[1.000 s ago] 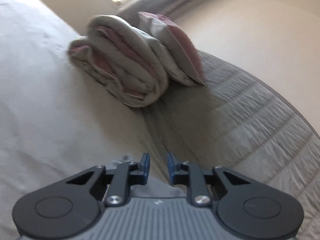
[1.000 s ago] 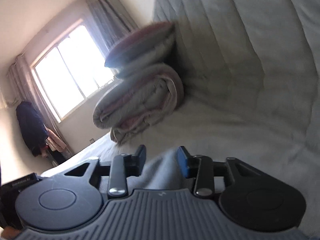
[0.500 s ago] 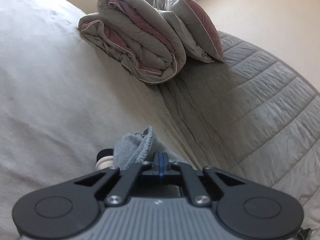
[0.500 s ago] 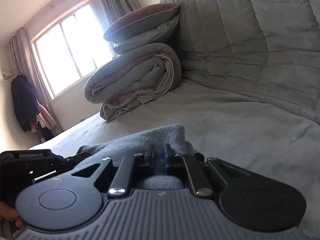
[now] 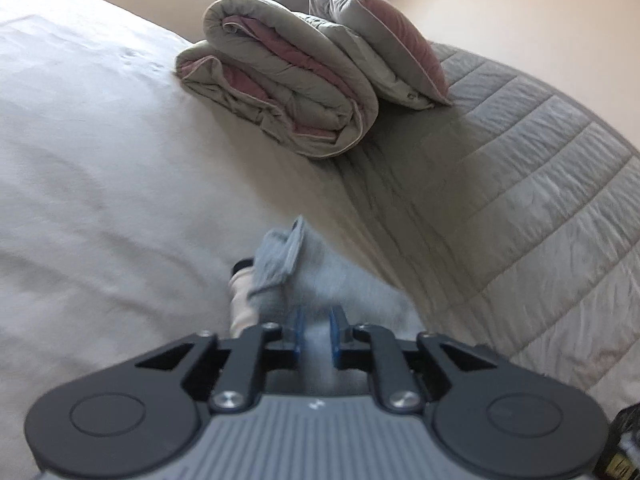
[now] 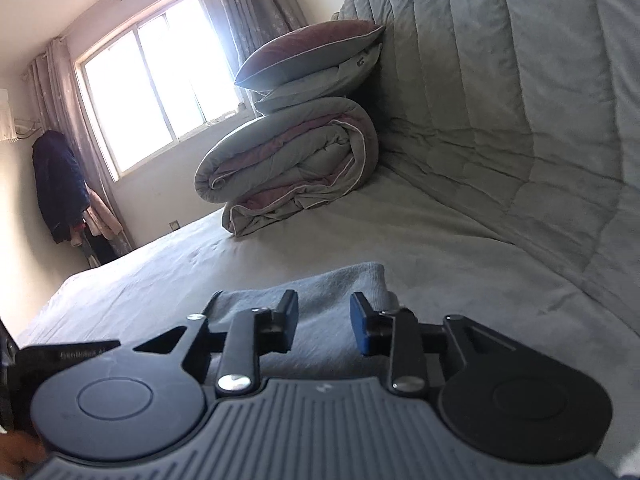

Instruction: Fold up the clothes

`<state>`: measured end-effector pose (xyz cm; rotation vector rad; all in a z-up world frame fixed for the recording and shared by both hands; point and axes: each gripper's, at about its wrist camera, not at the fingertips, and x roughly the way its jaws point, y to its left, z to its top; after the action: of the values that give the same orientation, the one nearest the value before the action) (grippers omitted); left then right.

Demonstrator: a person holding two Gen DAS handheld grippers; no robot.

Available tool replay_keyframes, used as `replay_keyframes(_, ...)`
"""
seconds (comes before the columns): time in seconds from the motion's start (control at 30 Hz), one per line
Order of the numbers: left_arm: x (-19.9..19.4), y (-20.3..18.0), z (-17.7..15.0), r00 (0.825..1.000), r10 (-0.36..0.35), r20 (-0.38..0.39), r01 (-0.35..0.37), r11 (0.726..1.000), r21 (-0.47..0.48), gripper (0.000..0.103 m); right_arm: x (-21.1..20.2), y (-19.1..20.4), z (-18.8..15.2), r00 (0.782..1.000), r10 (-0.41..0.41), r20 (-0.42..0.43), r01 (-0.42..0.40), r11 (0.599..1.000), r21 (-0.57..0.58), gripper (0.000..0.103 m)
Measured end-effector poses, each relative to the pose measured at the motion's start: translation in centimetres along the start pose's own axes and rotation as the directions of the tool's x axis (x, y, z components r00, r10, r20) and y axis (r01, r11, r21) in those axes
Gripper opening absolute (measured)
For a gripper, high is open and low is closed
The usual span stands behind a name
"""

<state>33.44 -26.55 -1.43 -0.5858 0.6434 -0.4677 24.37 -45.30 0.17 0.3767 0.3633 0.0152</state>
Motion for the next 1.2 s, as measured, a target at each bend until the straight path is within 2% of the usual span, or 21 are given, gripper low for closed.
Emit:
replay_keyframes(0.07, -2.1, -0.5, -0.6, 1.000, 0.023, -0.010, -0.023, 0.999, 0.027, 0.025, -1.3, 0.8, 0.1, 1.000, -0.005, -0.011, 0.004, 1.000, -0.002, 0.041)
replay_keyframes(0.2, -6.2, -1.5, -1.4, 0.998, 0.061, -0.026, -0.059, 0.993, 0.099, 0.030, -4.2, 3.4, 0.0, 1.000, -0.008, -0.029, 0.008, 1.000, -0.012, 0.044)
replay_keyframes(0.33, -10.3, -2.7, -1.9, 0.992, 0.117, -0.041, -0.108, 0.976, 0.188, 0.042, -7.1, 6.6, -0.2, 1.000, 0.000, -0.027, 0.000, 1.000, -0.022, 0.049)
replay_keyframes(0.5, -14.8, -3.9, -2.6, 0.975, 0.214, -0.053, -0.191, 0.940, 0.281, 0.053, -10.4, 10.0, -0.7, 1.000, 0.011, -0.028, -0.012, 1.000, -0.028, 0.052)
replay_keyframes(0.67, -19.3, -4.8, -3.4, 0.954, 0.301, -0.023, -0.274, 0.897, 0.347, 0.080, -13.3, 12.7, -1.2, 1.000, 0.005, -0.014, -0.005, 1.000, 0.006, 0.064)
replay_keyframes(0.73, -21.1, -5.1, -3.9, 0.945, 0.326, -0.007, -0.300, 0.878, 0.373, 0.085, -14.6, 13.8, -1.6, 1.000, -0.004, -0.014, 0.004, 1.000, 0.018, 0.069)
replay_keyframes(0.87, -24.6, -4.6, -4.5, 0.938, 0.348, -0.006, -0.321, 0.871, 0.371, 0.094, -16.4, 16.0, -2.4, 1.000, -0.002, -0.017, 0.002, 1.000, 0.028, 0.076)
replay_keyframes(0.93, -26.0, -4.2, -4.6, 0.941, 0.339, -0.016, -0.311, 0.878, 0.363, 0.101, -17.2, 17.1, -2.6, 1.000, -0.006, -0.019, 0.007, 1.000, 0.023, 0.078)
replay_keyframes(1.0, -26.9, -4.0, -4.9, 0.936, 0.353, -0.018, -0.321, 0.871, 0.372, 0.102, -18.0, 18.1, -2.7, 1.000, -0.015, -0.020, 0.015, 1.000, 0.010, 0.082)
replay_keyframes(1.07, -27.7, -3.9, -5.2, 0.926, 0.375, -0.040, -0.332, 0.862, 0.383, 0.102, -18.9, 19.1, -3.0, 1.000, -0.026, -0.015, 0.026, 1.000, -0.003, 0.100)
replay_keyframes(1.1, -28.0, -3.9, -5.4, 0.920, 0.388, -0.061, -0.336, 0.858, 0.388, 0.102, -19.5, 19.5, -3.2, 0.999, -0.032, -0.010, 0.032, 0.999, -0.010, 0.103)
replay_keyframes(1.2, -29.5, -3.9, -6.7, 0.912, 0.404, -0.076, -0.339, 0.843, 0.418, 0.102, -20.9, 20.6, -4.4, 0.999, -0.049, -0.005, 0.049, 0.999, -0.019, 0.103)
